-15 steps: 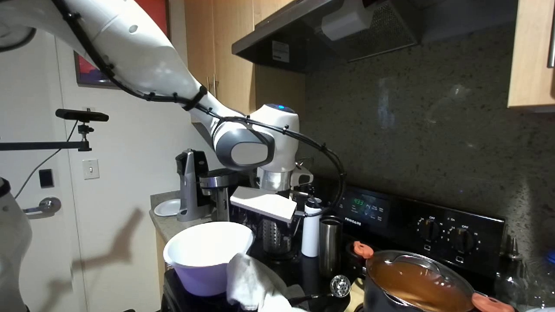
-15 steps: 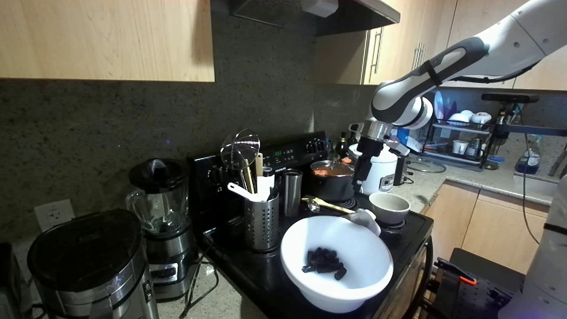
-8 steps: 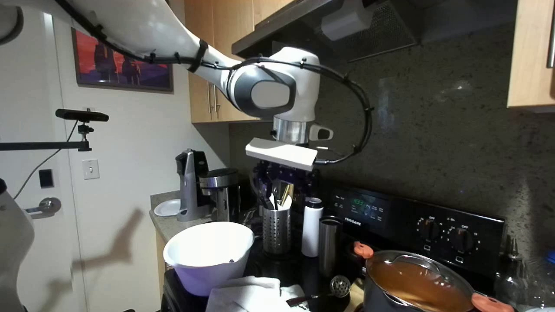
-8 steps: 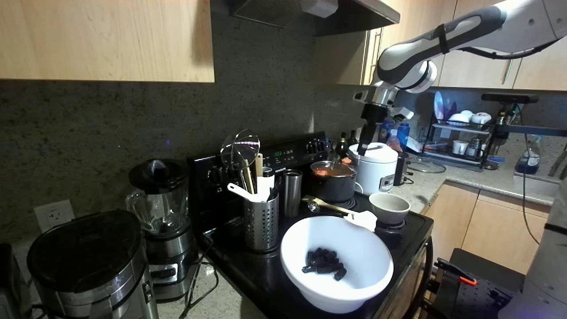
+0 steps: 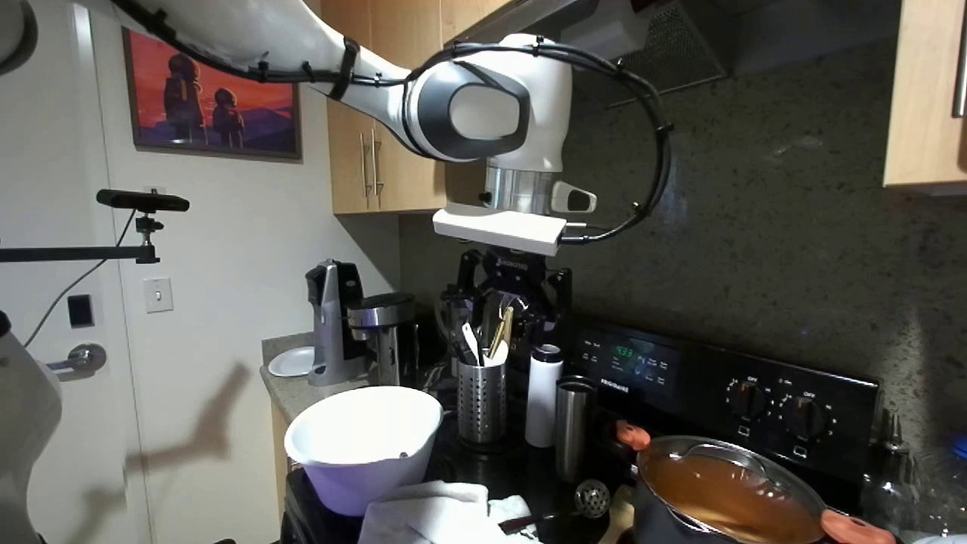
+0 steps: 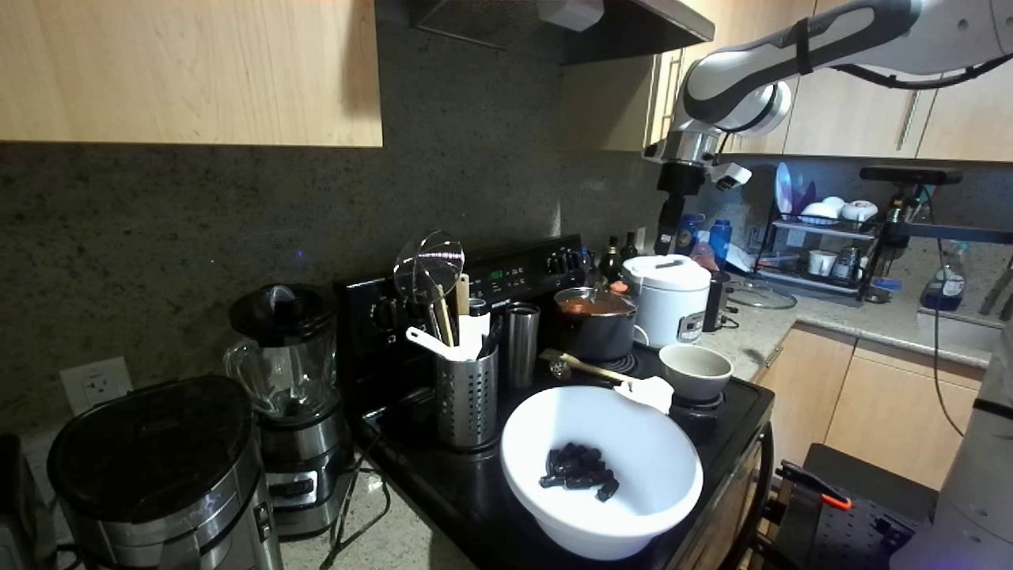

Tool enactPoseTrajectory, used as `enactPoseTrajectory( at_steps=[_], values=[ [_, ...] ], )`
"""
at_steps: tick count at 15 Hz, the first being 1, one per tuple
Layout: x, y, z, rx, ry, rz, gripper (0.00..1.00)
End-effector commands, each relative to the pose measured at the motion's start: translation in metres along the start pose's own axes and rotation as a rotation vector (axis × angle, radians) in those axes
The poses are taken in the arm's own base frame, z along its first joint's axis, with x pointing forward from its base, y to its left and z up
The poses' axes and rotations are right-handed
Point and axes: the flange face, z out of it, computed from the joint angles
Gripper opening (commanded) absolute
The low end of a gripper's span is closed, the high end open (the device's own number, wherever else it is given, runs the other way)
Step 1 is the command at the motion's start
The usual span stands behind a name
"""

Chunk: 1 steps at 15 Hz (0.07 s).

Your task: Use the white towel to wipe the white bowl on the right of the stove

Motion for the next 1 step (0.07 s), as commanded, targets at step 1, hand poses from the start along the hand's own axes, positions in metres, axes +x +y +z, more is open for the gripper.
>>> enactPoseTrajectory(
  at_steps=[1],
  values=[
    [0.0004, -0.0001, 0.0002, 0.001, -0.001, 0.0, 1.0]
  ],
)
